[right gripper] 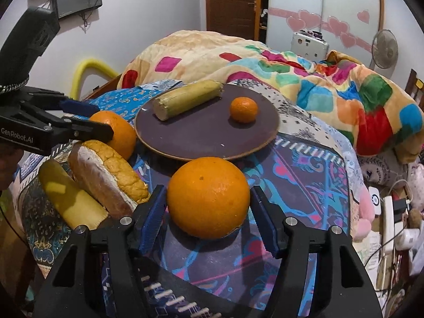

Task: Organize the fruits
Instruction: 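Grasp a large orange with the right tool while the left tool grasps another, then lower both large oranges onto the dark plate and open both tools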

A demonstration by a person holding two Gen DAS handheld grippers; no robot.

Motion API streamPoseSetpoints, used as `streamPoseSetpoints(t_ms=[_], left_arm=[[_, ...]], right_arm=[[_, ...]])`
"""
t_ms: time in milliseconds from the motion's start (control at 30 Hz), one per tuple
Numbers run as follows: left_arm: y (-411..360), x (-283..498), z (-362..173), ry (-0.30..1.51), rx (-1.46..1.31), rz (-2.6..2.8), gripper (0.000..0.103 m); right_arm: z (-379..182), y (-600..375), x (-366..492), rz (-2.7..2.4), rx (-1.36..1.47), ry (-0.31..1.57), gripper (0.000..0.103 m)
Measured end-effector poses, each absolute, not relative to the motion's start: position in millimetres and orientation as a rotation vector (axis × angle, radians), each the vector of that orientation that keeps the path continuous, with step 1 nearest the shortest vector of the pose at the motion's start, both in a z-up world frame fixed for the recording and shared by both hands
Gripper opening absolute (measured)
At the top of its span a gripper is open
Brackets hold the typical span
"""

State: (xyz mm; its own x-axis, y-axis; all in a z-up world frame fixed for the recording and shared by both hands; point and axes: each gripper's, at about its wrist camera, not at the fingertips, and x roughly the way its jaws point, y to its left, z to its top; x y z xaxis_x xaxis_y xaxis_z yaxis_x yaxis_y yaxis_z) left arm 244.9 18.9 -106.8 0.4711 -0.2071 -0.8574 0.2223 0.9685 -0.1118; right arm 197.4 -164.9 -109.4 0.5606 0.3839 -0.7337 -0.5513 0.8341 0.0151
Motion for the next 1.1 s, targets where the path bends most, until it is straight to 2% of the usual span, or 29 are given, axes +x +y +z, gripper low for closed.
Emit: streamPoseSetpoints(t_ms=[167, 600, 1100], left_arm=[[-4, 243, -110, 1.038, 0.118, -0.213, 0.067], [2, 230, -103, 0.994, 0.115, -0.205, 0.064], [7, 234, -58, 0.852, 0.071, -0.222, 0.064]], right_arm=[[-108, -181, 197, 0.547, -0.168, 0.829, 0.060], [-97, -191, 194, 0.522, -0.165, 0.791, 0.060], [-73, -183, 213, 0.512, -0.146, 0.709, 0.060]])
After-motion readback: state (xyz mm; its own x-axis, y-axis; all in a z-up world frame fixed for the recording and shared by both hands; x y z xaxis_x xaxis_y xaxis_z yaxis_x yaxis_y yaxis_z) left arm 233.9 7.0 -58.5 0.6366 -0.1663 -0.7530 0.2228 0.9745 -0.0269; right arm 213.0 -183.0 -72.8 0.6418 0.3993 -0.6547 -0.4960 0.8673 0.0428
